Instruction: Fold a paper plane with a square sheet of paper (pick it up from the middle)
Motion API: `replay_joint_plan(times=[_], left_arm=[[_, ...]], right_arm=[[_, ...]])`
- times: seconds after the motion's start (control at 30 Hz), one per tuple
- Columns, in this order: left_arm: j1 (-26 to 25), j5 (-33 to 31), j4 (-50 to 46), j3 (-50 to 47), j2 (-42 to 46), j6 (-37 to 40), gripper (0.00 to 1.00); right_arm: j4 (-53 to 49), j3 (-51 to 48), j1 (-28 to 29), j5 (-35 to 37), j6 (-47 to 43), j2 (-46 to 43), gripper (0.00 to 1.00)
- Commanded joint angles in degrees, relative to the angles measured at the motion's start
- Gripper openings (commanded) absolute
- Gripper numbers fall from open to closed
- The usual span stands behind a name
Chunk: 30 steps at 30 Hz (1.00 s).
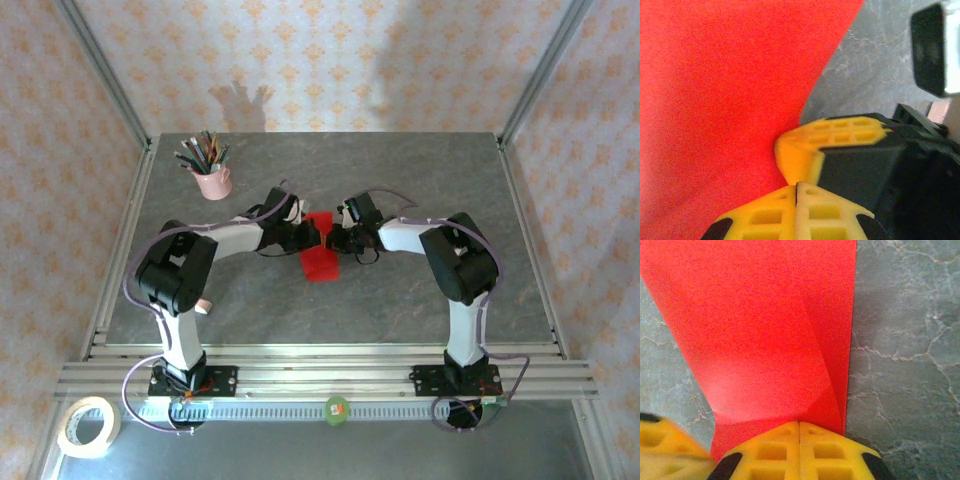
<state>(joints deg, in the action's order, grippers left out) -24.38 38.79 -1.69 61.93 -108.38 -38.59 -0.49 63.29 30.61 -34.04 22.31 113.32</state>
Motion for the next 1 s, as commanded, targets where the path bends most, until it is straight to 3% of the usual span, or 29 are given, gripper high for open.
replay_joint_plan(times=[0.0, 0.2, 0.53, 0.8, 0.97], left_arm=[[0.8, 0.9, 1.9, 2.8, -4.0, -1.1, 0.00], [2.5, -0.4, 2.1, 3.0, -7.1, -1.5, 0.00], [11.5, -0.7, 4.1, -5.2, -2.7, -0.3, 0.00], [7.9, 1.2, 6.0, -3.0, 2.9, -1.6, 0.00], [3.4, 2.3, 9.8, 1.3, -0.7, -5.6, 0.00]], right_arm=[[-14.4, -3.9, -1.0, 11.5, -1.9, 6.4, 0.01], [-14.6, -4.4, -0.9, 12.5, -2.0, 6.3, 0.01], [-14.6, -5.1, -1.4, 12.8, -2.3, 6.5, 0.01], [-14.5, -5.1, -1.4, 12.6, -2.2, 6.5, 0.01], [-14.4, -5.0, -1.4, 12.5, -2.2, 6.9, 0.01]])
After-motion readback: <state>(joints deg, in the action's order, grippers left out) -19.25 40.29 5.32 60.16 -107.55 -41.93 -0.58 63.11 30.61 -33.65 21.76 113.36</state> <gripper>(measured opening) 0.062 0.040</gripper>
